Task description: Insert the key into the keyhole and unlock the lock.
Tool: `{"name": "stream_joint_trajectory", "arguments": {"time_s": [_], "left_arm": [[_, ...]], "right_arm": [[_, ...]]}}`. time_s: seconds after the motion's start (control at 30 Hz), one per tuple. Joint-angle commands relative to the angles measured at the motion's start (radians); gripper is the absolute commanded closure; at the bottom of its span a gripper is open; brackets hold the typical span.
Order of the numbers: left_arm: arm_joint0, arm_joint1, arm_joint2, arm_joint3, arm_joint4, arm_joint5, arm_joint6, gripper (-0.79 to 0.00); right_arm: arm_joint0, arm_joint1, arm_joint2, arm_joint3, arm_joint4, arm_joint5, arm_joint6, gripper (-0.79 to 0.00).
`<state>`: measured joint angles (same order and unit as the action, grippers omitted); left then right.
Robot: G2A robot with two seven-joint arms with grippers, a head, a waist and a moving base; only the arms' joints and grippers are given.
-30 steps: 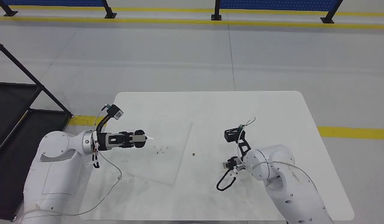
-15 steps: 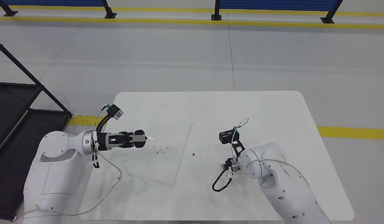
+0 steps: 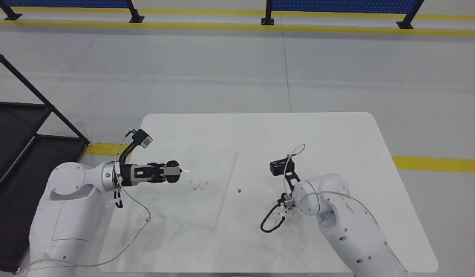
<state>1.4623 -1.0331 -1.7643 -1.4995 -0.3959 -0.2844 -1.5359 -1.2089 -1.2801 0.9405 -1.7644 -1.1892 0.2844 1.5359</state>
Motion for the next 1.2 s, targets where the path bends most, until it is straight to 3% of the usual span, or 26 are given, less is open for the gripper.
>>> {"name": "stream_joint_trajectory", "arguments": {"time_s": [0.0,0.37,0.53,0.6,0.63,0.67,0.93,1.17], "left_arm": [[0.000,0.000,0.000,0.000,0.000,0.000,0.000,0.000],[0.000,0.000,0.000,0.000,0.000,0.000,0.000,0.000],[0.000,0.000,0.000,0.000,0.000,0.000,0.000,0.000],[0.000,0.000,0.000,0.000,0.000,0.000,0.000,0.000],[0.000,0.000,0.000,0.000,0.000,0.000,0.000,0.000],[0.000,0.000,0.000,0.000,0.000,0.000,0.000,0.000],[0.000,0.000,0.000,0.000,0.000,0.000,0.000,0.000],[0.000,0.000,0.000,0.000,0.000,0.000,0.000,0.000]], "right_arm": [[0.002,-0.002,0.001,0.010,-0.001,0.000,0.000,-0.372],[0.011,-0.017,0.007,0.055,-0.010,0.000,0.000,-0.345],[0.016,-0.024,0.013,0.073,-0.007,0.000,0.000,-0.296],[0.017,-0.027,0.020,0.078,-0.005,0.000,0.000,-0.194],[0.018,-0.028,0.023,0.080,-0.007,0.000,0.000,-0.031],[0.017,-0.030,0.025,0.082,-0.007,0.000,0.000,0.000],[0.011,-0.042,0.082,0.068,0.029,0.000,0.000,0.000],[-0.006,-0.047,0.240,-0.008,0.321,0.005,-0.005,0.000]]}}
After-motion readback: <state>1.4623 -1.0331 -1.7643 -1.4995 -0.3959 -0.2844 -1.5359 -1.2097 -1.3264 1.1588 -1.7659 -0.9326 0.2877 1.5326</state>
